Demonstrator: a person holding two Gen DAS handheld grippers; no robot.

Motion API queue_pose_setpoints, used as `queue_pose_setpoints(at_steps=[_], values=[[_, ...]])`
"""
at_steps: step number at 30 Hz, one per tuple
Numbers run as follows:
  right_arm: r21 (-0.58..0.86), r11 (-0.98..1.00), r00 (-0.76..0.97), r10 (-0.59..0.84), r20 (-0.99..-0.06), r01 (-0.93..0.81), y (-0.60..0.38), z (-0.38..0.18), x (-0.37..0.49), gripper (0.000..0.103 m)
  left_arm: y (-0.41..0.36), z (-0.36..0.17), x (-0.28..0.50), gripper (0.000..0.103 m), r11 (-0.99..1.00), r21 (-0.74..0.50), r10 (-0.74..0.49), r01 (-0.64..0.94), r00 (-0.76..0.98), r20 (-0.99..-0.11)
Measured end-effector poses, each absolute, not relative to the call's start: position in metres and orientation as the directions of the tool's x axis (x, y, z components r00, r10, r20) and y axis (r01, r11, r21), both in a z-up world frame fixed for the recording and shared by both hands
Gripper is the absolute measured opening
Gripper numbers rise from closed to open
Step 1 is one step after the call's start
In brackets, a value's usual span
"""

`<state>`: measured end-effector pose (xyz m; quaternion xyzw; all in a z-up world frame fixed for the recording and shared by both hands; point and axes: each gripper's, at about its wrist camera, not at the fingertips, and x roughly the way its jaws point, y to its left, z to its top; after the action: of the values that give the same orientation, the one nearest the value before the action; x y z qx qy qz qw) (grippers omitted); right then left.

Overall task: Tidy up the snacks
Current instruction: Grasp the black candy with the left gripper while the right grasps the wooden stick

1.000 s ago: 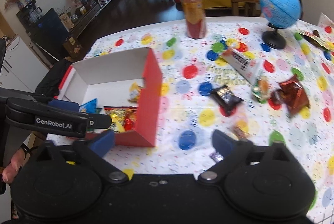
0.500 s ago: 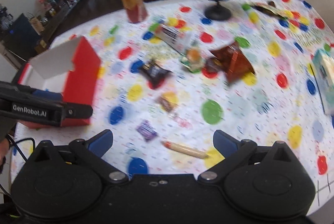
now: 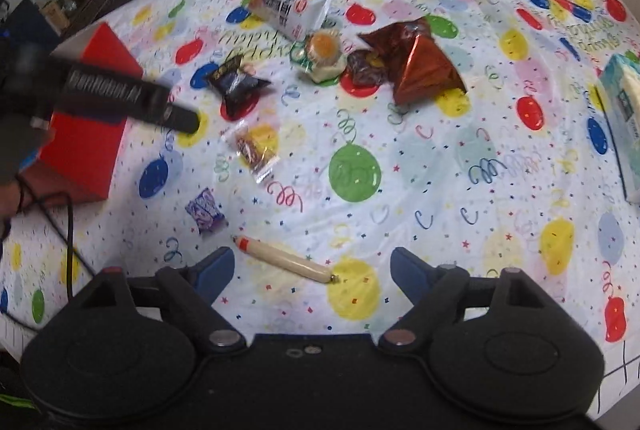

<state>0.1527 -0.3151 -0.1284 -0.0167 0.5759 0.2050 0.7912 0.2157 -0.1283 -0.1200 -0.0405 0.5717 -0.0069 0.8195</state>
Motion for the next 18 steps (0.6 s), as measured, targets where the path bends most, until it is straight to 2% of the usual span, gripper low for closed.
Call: queue_pose_setpoints(at_steps=[2, 6, 11, 15, 18], values=[[0.205, 0.905, 0.231, 0.304, -0.924, -0.372, -0.311, -0.136, 0.154, 0.074, -0.126, -0.125, 0.228, 0.091, 0.995, -0.073, -0.046, -0.07, 0.331, -0.943], [0.19, 0.869, 0.183, 0.301, -0.936, -0.456, -0.297, -0.148, 0.157, 0.068, -0.117, -0.138, 0.252, 0.091, 0.983, -0.1, -0.051, -0.156, 0.292, -0.955], [0.186, 0.793, 0.113, 0.305, -0.945, -0.58, -0.278, -0.159, 0.158, 0.053, -0.097, -0.154, 0.28, 0.091, 0.945, -0.147, -0.078, -0.292, 0.237, -0.968], [0.177, 0.762, 0.096, 0.299, -0.949, -0.623, -0.273, -0.166, 0.158, 0.05, -0.095, -0.162, 0.298, 0.091, 0.923, -0.158, -0.085, -0.351, 0.213, -0.973], [0.163, 0.755, 0.092, 0.283, -0.955, -0.635, -0.272, -0.169, 0.161, 0.042, -0.097, -0.17, 0.308, 0.091, 0.914, -0.149, -0.081, -0.376, 0.189, -0.979]])
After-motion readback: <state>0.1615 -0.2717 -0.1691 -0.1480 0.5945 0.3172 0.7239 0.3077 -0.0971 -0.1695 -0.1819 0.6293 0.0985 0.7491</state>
